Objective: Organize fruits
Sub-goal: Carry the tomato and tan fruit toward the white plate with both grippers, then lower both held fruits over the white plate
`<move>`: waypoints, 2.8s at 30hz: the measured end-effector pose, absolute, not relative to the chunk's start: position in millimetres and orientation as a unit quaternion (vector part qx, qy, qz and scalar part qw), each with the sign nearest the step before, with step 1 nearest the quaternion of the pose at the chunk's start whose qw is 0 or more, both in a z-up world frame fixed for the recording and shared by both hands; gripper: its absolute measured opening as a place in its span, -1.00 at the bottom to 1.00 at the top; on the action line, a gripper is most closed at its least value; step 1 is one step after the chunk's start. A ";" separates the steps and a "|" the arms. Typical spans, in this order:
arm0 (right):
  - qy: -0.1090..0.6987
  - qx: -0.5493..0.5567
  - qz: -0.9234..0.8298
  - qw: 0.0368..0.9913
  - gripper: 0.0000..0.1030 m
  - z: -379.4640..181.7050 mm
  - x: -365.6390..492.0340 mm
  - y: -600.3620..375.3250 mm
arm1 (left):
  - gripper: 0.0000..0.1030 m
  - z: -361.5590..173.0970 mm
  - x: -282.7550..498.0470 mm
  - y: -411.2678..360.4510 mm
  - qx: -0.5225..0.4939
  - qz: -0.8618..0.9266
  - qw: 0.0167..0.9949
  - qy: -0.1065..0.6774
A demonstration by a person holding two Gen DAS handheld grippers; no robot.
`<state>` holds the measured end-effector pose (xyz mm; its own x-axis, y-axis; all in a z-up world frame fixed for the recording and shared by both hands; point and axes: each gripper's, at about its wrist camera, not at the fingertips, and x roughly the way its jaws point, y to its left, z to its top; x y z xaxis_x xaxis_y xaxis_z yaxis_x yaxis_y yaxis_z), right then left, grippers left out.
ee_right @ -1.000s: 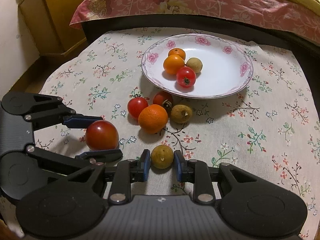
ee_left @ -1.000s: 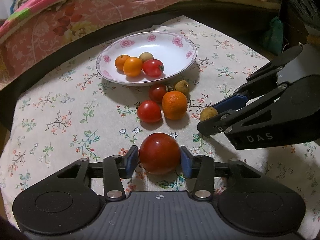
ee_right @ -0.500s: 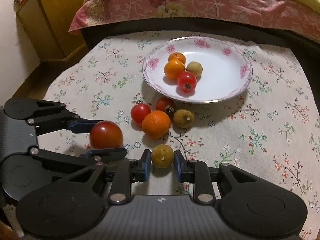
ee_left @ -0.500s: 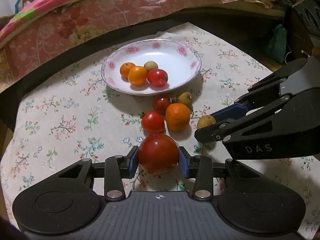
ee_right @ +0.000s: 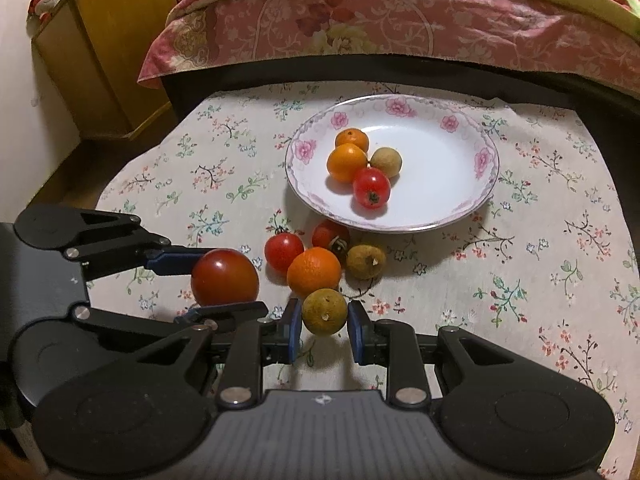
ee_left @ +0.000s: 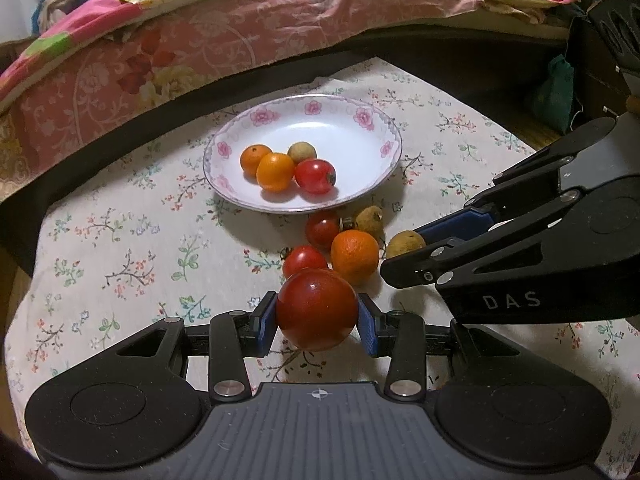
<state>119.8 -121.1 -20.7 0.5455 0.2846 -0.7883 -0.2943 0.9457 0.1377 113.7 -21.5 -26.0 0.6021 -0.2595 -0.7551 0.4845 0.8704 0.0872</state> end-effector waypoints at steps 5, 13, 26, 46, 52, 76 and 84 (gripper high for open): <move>0.439 -0.003 0.163 0.884 -0.51 -15.0 120.5 -120.8 | -0.04 -21.5 116.6 -20.2 0.139 -0.207 0.888 0.387; 0.428 0.001 0.157 0.890 -0.51 -8.1 121.5 -121.7 | -0.04 -15.3 121.3 -21.5 0.136 -0.203 0.892 0.379; 0.417 0.007 0.146 0.897 -0.51 -1.4 124.2 -126.6 | -0.04 -10.5 126.3 -20.9 0.135 -0.199 0.896 0.373; 0.408 0.017 0.136 0.903 -0.51 2.6 129.7 -133.9 | -0.04 -6.9 133.2 -19.0 0.128 -0.193 0.901 0.367; 0.404 0.019 0.133 0.905 -0.51 4.0 134.4 -135.8 | -0.04 -5.4 135.8 -18.7 0.126 -0.190 0.902 0.365; 0.392 0.029 0.122 0.911 -0.51 6.2 165.5 -144.7 | -0.04 -0.3 167.6 -22.0 0.117 -0.182 0.911 0.352; 0.391 0.034 0.118 0.912 -0.51 4.8 174.0 -147.9 | -0.04 -0.1 176.3 -26.6 0.119 -0.184 0.912 0.348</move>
